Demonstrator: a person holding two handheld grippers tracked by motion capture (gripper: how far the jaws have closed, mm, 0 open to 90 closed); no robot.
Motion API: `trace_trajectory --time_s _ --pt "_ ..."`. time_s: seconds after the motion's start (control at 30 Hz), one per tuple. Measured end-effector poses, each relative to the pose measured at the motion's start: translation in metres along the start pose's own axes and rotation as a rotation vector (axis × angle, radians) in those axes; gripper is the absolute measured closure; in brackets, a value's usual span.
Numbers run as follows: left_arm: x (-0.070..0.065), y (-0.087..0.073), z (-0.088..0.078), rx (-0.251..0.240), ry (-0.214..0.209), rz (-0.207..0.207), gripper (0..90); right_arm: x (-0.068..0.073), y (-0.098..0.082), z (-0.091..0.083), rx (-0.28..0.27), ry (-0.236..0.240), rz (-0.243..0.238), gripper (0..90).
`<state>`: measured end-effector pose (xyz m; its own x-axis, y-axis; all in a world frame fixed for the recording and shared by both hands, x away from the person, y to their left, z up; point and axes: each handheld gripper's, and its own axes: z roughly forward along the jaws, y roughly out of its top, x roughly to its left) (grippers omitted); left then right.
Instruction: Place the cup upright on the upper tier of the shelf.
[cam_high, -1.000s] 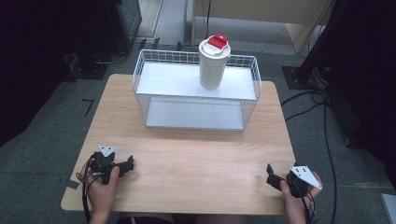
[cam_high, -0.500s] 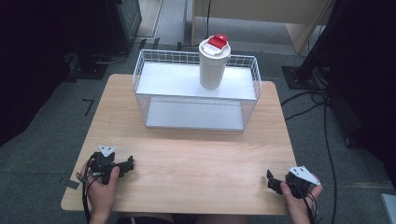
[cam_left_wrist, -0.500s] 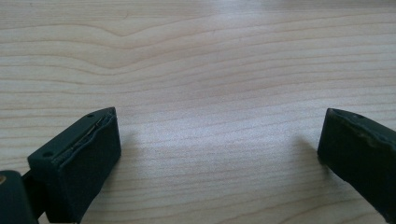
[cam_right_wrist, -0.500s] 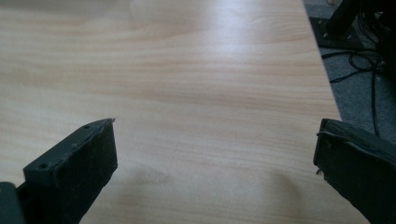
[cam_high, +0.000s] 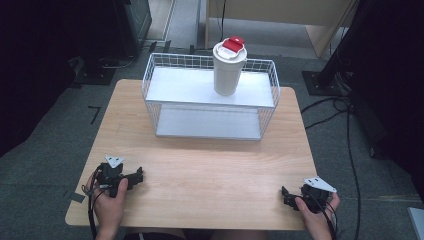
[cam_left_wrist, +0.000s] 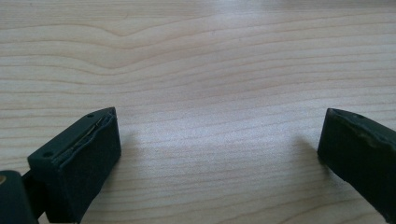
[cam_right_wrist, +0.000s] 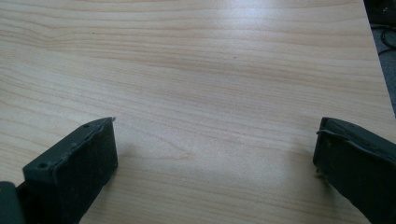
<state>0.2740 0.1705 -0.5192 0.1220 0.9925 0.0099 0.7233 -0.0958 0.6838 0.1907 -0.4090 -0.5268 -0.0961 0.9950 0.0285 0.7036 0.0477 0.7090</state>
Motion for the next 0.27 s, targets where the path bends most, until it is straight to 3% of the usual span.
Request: trace_trajectory --time_s 0.27 --pt "0.0000 0.0000 0.0000 0.000 0.000 0.001 0.0 0.0002 0.0002 0.0000 0.001 -0.002 0.003 0.0"
